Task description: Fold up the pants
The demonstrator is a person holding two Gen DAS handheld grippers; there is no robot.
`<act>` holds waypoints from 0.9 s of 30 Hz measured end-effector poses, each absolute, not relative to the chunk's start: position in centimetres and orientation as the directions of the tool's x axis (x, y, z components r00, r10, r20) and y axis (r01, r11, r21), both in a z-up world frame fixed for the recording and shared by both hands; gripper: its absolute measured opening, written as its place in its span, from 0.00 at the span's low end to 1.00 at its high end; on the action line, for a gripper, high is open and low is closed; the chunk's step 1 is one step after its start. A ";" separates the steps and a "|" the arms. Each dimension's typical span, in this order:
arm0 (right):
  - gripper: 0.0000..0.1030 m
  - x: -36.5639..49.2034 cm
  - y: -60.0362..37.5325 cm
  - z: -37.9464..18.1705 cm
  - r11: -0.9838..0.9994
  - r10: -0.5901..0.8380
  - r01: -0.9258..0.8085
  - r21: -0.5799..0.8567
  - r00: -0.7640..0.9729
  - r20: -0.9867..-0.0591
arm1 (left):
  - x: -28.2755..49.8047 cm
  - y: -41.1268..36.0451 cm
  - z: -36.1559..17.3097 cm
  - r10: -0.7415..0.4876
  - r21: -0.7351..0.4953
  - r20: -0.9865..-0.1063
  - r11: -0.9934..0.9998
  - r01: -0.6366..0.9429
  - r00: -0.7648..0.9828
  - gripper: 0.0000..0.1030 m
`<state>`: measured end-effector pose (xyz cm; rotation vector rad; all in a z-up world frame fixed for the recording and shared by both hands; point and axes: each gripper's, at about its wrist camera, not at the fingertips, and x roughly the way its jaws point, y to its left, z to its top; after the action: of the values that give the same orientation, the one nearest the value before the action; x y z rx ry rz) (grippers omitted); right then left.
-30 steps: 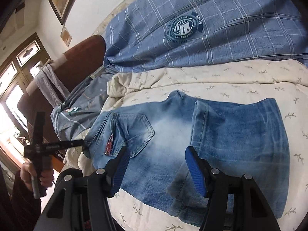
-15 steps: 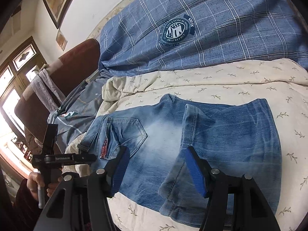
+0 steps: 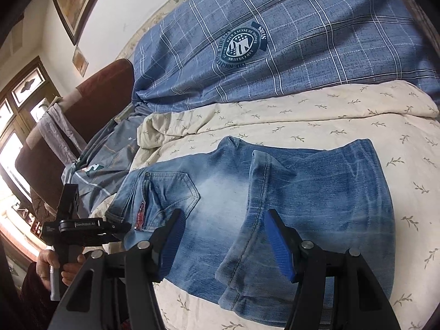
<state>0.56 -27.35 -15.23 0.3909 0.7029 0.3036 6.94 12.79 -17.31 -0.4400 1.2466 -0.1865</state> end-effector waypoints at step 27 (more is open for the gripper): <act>0.62 -1.5 -35.5 -15.2 0.799 0.270 0.111 0.592 0.813 -0.516 | 1.1 1.3 -4.6 -0.280 -0.096 -0.720 0.946 0.308 0.635 0.23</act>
<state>-1.45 -35.46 -15.17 0.6506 0.6269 0.0916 1.13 1.26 -4.57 0.0369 0.8157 -0.3361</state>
